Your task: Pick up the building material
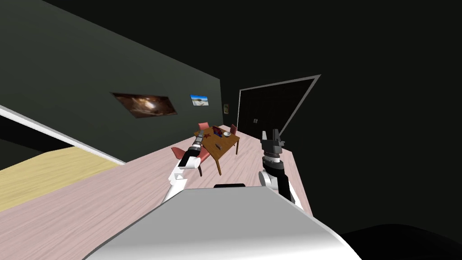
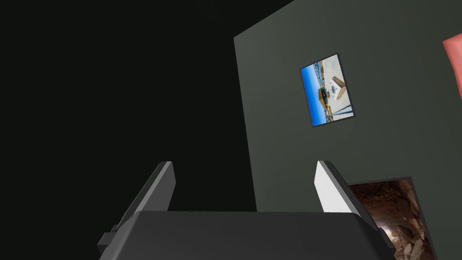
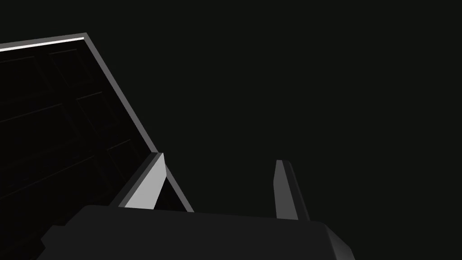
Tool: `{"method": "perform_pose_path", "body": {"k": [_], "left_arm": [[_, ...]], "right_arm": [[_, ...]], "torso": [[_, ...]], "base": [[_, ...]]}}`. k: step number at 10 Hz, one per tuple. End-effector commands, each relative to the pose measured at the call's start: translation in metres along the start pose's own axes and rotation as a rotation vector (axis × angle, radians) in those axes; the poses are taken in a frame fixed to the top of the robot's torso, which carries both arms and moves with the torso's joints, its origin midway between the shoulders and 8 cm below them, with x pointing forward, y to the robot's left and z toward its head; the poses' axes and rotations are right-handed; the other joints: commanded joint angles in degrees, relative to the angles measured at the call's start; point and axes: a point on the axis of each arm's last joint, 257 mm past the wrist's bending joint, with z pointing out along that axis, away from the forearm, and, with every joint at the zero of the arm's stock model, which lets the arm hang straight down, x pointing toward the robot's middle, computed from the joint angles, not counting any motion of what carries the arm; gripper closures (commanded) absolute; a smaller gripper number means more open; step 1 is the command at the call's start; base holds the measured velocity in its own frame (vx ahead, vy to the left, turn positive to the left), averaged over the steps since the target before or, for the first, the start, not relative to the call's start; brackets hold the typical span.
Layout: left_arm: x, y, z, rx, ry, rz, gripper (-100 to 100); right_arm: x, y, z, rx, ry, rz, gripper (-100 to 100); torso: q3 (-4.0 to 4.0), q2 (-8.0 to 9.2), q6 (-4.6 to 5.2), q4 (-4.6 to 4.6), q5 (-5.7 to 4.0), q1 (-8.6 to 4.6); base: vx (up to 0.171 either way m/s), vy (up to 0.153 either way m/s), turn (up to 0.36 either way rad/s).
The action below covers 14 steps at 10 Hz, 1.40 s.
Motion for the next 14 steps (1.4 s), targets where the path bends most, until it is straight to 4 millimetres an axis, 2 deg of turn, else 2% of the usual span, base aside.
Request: {"method": "perform_pose_path", "body": {"k": [1, 2, 3, 4, 5, 6, 7, 10, 11, 12, 13, 14], "left_arm": [[0.009, 0.019, 0.01, -0.052, 0.028, 0.019, -100], [0.013, 0.028, 0.009, -0.08, 0.043, 0.019, -100], [0.018, 0.037, 0.019, -0.104, 0.059, 0.035, -100], [0.024, 0.051, 0.016, -0.146, 0.081, 0.034, -100], [0.029, 0.059, 0.025, -0.171, 0.1, 0.05, -100], [0.035, 0.072, 0.022, -0.206, 0.118, 0.05, -100], [0.036, 0.074, 0.022, -0.212, 0.122, 0.05, -100], [0.052, 0.108, 0.032, -0.312, 0.19, 0.081, -100], [0.057, 0.121, 0.026, -0.349, 0.21, 0.08, -100], [0.06, 0.131, 0.032, -0.376, 0.232, 0.096, -100], [0.067, 0.146, 0.025, -0.422, 0.259, 0.095, -100], [0.068, 0.152, 0.031, -0.443, 0.279, 0.111, -100]], "right_arm": [[0.0, 0.0, 0.0, 0.0, 0.0, 0.0, 0], [0.0, 0.0, 0.0, 0.0, 0.0, 0.0, 0], [0.0, 0.0, 0.0, 0.0, 0.0, 0.0, 0], [0.0, 0.0, 0.0, 0.0, 0.0, 0.0, 0], [0.0, 0.0, 0.0, 0.0, 0.0, 0.0, 0], [0.0, 0.0, 0.0, 0.0, 0.0, 0.0, 0], [0.0, 0.0, 0.0, 0.0, 0.0, 0.0, 0], [0.0, 0.0, 0.0, 0.0, 0.0, 0.0, 0], [0.0, 0.0, 0.0, 0.0, 0.0, 0.0, 0], [0.0, 0.0, 0.0, 0.0, 0.0, 0.0, 0], [0.0, 0.0, 0.0, 0.0, 0.0, 0.0, 0], [0.0, 0.0, 0.0, 0.0, 0.0, 0.0, 0]], "torso": [[0.0, 0.0, 0.0, 0.0, 0.0, 0.0], [-0.01, -0.01, 0.01, -0.01, 0.0, -0.01], [-0.02, -0.03, -0.01, -0.01, 0.0, 0.01], [-0.03, -0.04, 0.02, -0.01, 0.0, -0.01], [-0.04, -0.07, -0.01, -0.02, 0.0, 0.01], [-0.05, -0.08, 0.01, -0.02, 0.0, 0.01], [-0.05, -0.08, -0.02, -0.02, 0.0, 0.02], [-0.07, -0.12, -0.02, -0.03, 0.01, 0.03], [-0.08, -0.14, 0.01, -0.03, 0.0, 0.01], [-0.09, -0.15, -0.03, -0.04, 0.01, 0.03], [-0.1, -0.18, 0.0, -0.04, 0.0, 0.03], [-0.11, -0.19, -0.03, -0.05, 0.01, 0.04]], "base": [[-0.04, -0.023, -0.103], [-0.028, -0.016, -0.06], [-0.03, -0.02, -0.116], [-0.025, -0.015, -0.071], [-0.023, -0.017, -0.117], [-0.017, -0.015, -0.066], [-0.009, -0.008, 0.011], [-0.008, -0.015, -0.115], [-0.002, -0.013, -0.06], [0.008, -0.014, -0.118], [0.009, -0.01, -0.066], [0.016, -0.016, -0.136]]}}
